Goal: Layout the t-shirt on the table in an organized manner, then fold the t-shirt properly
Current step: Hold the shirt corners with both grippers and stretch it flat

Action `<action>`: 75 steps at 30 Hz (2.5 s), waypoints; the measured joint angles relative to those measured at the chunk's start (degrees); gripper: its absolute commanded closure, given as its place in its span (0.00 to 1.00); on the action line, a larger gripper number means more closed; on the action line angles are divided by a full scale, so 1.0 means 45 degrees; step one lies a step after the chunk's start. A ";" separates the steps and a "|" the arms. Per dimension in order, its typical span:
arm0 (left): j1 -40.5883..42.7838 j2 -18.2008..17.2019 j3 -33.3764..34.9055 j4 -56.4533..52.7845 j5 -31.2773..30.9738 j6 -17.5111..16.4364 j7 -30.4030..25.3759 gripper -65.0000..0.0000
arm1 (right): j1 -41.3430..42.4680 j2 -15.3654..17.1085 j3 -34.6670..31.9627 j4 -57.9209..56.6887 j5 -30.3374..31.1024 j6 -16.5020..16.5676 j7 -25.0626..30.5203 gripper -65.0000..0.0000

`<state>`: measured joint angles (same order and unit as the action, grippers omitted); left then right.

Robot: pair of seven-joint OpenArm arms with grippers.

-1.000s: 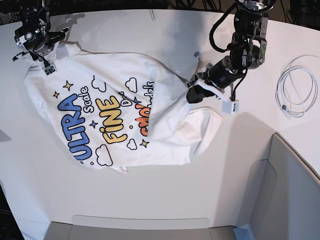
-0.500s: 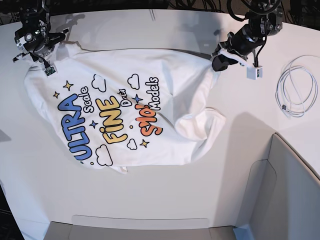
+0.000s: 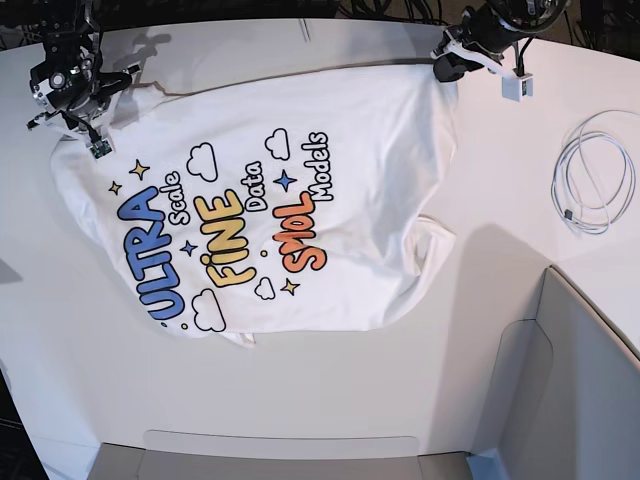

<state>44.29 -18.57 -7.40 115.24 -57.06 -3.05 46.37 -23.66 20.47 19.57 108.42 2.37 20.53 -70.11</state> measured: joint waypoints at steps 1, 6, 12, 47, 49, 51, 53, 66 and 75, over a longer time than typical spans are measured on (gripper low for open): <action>0.0092 0.0000 0.0000 0.0010 0.0000 0.0000 -0.0024 1.00 | 0.0005 -0.0005 0.0000 0.0005 -0.0005 0.0000 0.0015 1.00; 0.0680 -0.0005 0.0000 0.0044 -0.0500 -0.0039 -0.0034 1.00 | 0.0151 -0.0010 0.0000 -0.0005 0.0112 0.0010 0.0015 1.00; 0.1025 -0.0287 -0.0607 0.0073 -0.2822 -0.2327 0.0214 1.00 | 0.0112 -0.0170 -0.0010 0.0296 0.0398 0.0015 0.0053 1.00; -0.1914 0.1583 -0.9544 -0.0359 -0.2769 -0.2482 0.4362 0.87 | -0.1491 -0.1316 -0.0126 0.1821 0.2448 0.0160 0.0063 1.00; -0.1928 0.1622 -0.9510 -0.0359 -0.2812 -0.2487 0.4362 0.87 | -0.1297 -0.1350 -0.0141 0.1807 0.2438 0.0165 0.0049 1.00; -0.1943 0.1928 -0.9418 -0.0350 -0.2812 -0.2487 0.4362 0.87 | -0.1078 -0.1379 -0.0175 0.1797 0.2443 0.0165 0.0034 1.00; -0.1943 0.2118 -0.9282 -0.0355 -0.2812 -0.2482 0.4551 0.87 | -0.0787 -0.1656 -0.0175 0.1797 0.2438 0.0165 0.0029 1.00; -0.2093 0.2074 -0.9296 -0.0340 -0.2861 -0.2492 0.4405 0.87 | -0.0024 -0.2934 0.1919 0.1807 0.2691 0.0165 0.0097 1.00; -0.2229 0.2059 -0.9020 -0.0340 -0.2812 -0.2526 0.5071 0.87 | -0.1132 -0.2603 0.2856 0.1812 0.6358 0.0165 0.0015 1.00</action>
<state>34.26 -9.30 -47.99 113.71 -69.71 -14.41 69.19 -28.75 8.75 32.42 116.57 30.98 21.28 -70.04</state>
